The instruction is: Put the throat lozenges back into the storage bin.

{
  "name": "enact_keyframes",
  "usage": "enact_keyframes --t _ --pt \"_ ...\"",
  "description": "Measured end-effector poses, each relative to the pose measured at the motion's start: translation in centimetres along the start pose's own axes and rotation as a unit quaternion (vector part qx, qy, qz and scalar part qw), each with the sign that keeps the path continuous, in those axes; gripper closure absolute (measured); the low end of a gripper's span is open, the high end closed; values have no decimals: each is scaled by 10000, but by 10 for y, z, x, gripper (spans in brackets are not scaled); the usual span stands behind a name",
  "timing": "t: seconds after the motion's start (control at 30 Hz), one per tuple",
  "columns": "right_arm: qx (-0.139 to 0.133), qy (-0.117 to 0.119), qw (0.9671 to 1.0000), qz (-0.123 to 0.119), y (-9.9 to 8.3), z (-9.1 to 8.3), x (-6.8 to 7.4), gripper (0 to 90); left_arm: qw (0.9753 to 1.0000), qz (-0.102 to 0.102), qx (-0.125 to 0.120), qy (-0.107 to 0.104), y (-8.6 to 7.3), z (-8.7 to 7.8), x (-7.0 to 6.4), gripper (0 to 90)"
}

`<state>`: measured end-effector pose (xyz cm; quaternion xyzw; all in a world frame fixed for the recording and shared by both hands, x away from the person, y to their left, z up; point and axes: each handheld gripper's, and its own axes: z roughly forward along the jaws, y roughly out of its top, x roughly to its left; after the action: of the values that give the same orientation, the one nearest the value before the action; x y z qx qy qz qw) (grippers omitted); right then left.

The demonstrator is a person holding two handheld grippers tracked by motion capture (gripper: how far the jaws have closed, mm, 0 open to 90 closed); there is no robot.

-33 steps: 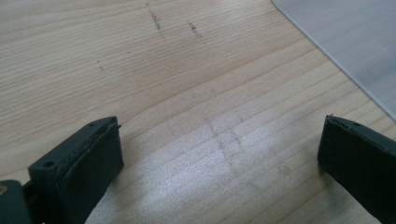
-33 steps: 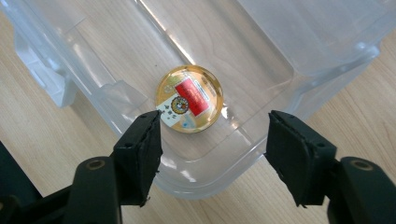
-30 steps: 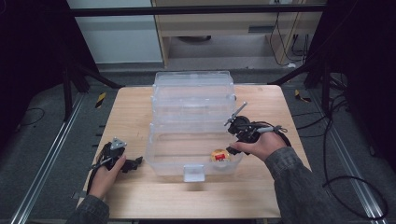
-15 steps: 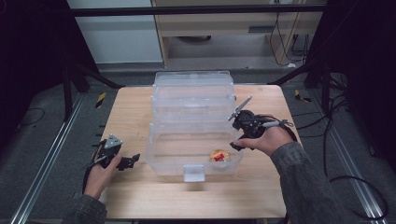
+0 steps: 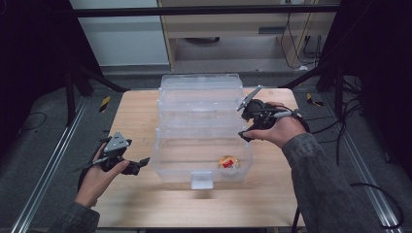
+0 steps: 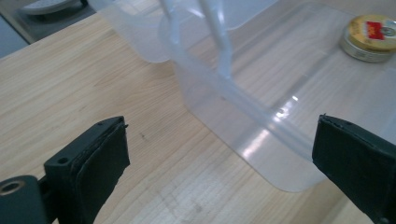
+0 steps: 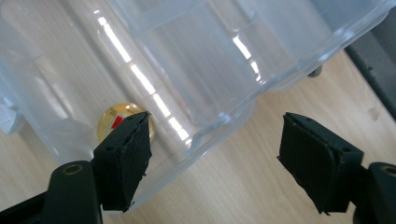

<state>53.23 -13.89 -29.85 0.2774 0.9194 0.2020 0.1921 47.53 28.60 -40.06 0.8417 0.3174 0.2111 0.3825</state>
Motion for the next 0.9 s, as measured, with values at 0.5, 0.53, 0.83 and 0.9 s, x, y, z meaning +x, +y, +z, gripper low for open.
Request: enact_keyframes --t 0.5,0.53,0.83,0.9 --pt "-187 -358 9990 -164 32 -8 -16 288 9955 722 107 -612 35 2 -32 31" --pt "-154 -350 9991 -183 36 -7 -17 265 9944 826 160 -632 38 6 -36 31" --pt "-226 -405 9984 -312 53 -1 -22 285 9898 1113 353 -813 45 17 -51 30" --pt "-234 -381 9984 -346 57 0 -23 322 9891 1156 366 -831 46 18 -52 29"
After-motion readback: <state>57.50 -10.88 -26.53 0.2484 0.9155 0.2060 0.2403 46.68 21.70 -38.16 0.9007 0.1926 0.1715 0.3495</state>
